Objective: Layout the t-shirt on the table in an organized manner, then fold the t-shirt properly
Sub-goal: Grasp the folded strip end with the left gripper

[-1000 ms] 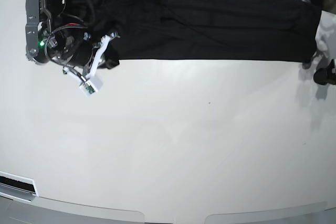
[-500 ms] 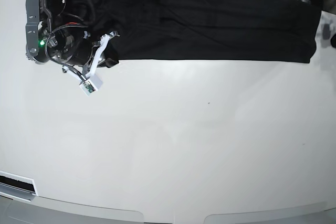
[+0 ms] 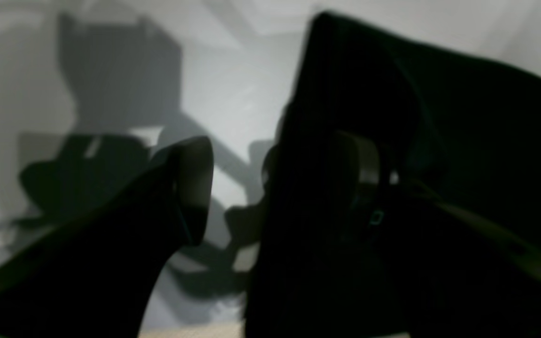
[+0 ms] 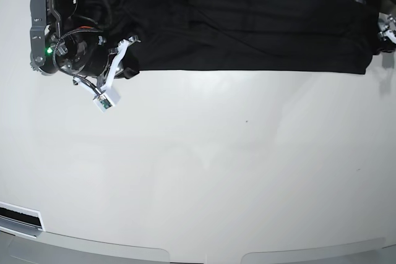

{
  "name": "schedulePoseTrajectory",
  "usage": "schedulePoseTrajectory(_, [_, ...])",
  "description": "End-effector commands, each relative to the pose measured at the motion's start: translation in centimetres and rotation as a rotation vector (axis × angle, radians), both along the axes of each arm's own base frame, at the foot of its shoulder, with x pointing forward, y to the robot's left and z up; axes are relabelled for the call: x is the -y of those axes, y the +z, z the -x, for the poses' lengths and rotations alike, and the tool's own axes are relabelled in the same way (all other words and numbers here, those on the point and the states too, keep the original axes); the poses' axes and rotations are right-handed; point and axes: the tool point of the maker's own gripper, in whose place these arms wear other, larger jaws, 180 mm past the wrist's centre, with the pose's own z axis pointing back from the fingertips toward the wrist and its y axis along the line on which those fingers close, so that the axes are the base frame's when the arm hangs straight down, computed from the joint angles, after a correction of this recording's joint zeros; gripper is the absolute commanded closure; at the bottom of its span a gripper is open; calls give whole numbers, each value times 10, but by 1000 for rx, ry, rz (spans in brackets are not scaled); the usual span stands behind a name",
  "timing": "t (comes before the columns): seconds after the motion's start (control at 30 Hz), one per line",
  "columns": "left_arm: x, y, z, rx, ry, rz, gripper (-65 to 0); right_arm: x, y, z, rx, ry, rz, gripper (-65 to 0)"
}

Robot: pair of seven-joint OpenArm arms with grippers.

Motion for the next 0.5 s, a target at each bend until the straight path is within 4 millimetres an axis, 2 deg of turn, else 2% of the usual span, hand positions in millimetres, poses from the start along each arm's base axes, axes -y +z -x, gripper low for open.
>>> schedulePoseTrajectory(0.0, [2, -2, 5, -39, -32, -7, -394, -1, 11, -9, 41, -3, -20, 0])
schedulePoseTrajectory(0.23, [30, -15, 10, -104, -89, 70, -394, -1, 11, -10, 42, -3, -21, 0])
schedulePoseTrajectory(0.37, [27, -2, -2, -65, -85, 80, -394, -1, 10, -9, 41, -3, -19, 0])
schedulePoseTrajectory(0.47, [22, 0, 2, -98, -100, 68, -394, -1, 11, -10, 42, -3, -20, 0])
